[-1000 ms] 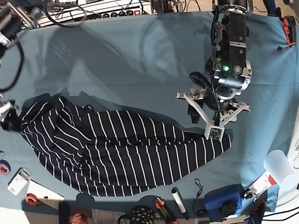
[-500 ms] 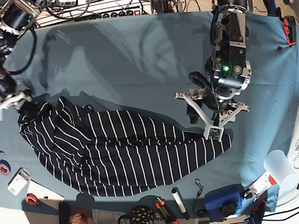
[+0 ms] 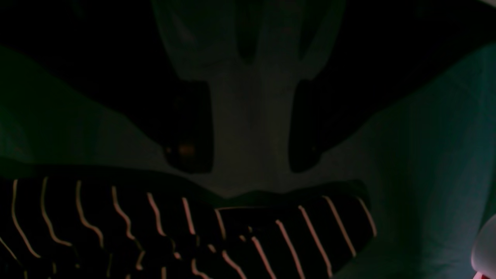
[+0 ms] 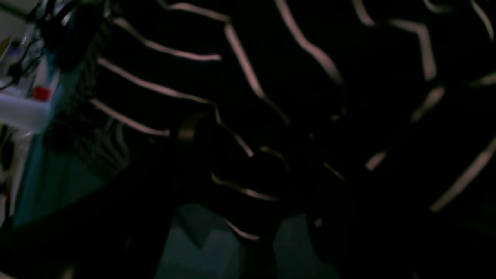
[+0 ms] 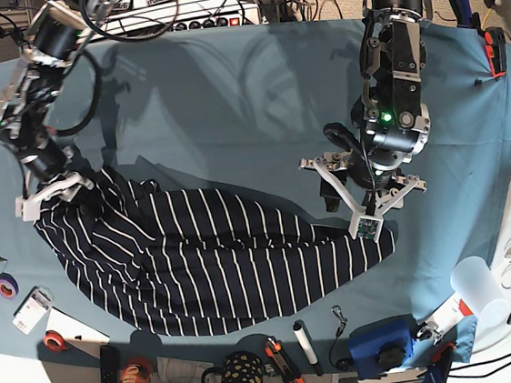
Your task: Layout the t-shirt on the table in an organized manner, then fold the t-shirt properly
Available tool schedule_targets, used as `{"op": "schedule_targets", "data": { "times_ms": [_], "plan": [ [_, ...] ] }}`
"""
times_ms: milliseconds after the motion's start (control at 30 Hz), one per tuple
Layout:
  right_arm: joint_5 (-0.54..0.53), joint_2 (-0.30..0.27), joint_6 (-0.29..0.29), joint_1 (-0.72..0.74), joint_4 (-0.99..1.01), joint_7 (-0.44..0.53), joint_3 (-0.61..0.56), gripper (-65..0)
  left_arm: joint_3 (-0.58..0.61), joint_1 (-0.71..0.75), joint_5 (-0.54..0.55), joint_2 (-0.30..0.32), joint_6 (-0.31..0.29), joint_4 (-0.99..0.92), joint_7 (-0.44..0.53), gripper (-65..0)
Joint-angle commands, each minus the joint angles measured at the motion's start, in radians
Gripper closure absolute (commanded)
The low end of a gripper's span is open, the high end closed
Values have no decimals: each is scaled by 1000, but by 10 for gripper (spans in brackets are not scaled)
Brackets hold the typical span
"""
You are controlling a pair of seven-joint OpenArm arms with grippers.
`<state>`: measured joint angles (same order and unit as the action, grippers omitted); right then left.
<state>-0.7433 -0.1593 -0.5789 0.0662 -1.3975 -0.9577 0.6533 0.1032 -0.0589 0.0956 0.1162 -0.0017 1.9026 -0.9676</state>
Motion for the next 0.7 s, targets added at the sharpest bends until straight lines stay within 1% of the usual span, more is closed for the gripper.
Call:
{"op": "schedule_targets", "data": {
  "times_ms": [0,100,200,333,433,533,667],
  "plan": [
    [-8,-13,1,17,-14,34,2,-303,-1,-16,3,-2,0,15,26,-317],
    [26,-10,13,17,-14,52,2,-303,-1,-15,3,-2,0,15,25,-317],
    [30,-10,26,17,-14,58,14,-303,-1,-16,3,-2,0,15,26,-317],
    [29,-10,24,17,-14,28,83,-303,-1,-15,3,-2,0,15,25,-317],
    [29,-11,22,17,-14,35,135,-303,-1,-15,3,-2,0,15,26,-317],
    [30,-19,22,17,-14,35,119,-303,-1,-16,3,-2,0,15,26,-317],
    [32,-18,21,17,-14,59,47,-303,-1,-15,3,-2,0,15,26,-317]
  ]
}}
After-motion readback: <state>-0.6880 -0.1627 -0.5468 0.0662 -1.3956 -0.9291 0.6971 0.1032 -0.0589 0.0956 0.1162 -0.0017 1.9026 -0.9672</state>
